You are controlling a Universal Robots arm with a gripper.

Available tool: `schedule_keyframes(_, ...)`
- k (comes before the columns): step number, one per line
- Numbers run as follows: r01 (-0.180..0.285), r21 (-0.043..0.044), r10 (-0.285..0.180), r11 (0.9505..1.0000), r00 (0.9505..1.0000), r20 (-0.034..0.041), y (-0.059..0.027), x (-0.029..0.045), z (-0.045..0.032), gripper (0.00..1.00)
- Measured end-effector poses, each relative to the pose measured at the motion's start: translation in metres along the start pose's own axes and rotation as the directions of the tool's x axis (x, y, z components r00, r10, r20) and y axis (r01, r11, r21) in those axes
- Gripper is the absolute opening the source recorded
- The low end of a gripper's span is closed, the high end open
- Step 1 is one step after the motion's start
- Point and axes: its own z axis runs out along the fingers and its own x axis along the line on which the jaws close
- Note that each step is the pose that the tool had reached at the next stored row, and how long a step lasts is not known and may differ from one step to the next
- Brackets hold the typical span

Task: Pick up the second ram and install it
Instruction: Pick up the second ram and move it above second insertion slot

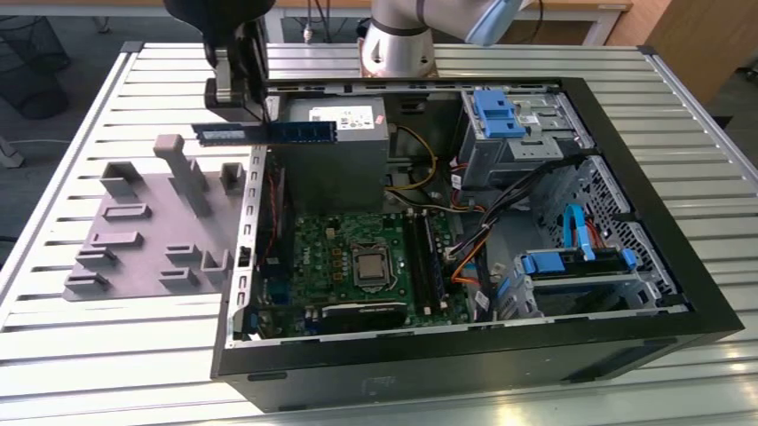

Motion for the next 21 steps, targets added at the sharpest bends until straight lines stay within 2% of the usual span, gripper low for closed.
schedule_keyframes(19,0.000,0.0000,0.000,1.0000,1.0000,0.0000,-0.0349,-0.0005,0.0000,0.14)
schedule_keyframes(21,0.000,0.0000,0.000,1.0000,1.0000,0.0000,-0.0358,-0.0005,0.0000,0.14)
